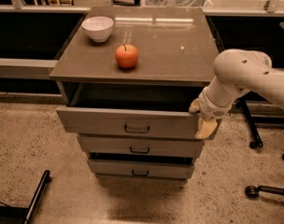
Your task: Open top drawer
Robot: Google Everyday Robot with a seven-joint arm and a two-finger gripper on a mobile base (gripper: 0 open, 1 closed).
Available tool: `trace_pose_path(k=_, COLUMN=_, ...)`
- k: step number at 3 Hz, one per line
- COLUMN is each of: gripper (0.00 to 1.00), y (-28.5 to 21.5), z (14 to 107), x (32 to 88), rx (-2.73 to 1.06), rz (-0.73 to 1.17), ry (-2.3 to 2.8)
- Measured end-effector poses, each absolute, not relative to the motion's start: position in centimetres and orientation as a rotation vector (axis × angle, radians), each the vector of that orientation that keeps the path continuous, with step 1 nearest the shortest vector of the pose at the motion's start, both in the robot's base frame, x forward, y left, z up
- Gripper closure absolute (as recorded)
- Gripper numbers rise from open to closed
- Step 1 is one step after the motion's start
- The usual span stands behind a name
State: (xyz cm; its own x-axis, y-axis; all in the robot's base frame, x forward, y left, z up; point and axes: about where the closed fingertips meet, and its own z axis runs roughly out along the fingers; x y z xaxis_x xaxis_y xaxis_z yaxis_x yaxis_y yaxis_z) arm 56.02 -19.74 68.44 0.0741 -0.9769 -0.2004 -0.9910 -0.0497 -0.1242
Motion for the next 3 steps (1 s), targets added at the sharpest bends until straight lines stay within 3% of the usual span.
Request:
trace_pose_path(k=1, gripper=0.53, y=-19.91, z=69.74, x=54.76, rx=-2.104, rz=0.144, ry=1.986)
trace_pose_path(k=2, gripper=0.45, y=-19.95, z=70.22, x=54.09, rx=-2.104, rz=0.187, ry=1.976)
trace_pose_path(k=3, gripper=0.22, y=-19.96, z=70.22, x=54.10, rx=-2.104, rz=0.186, ry=1.977)
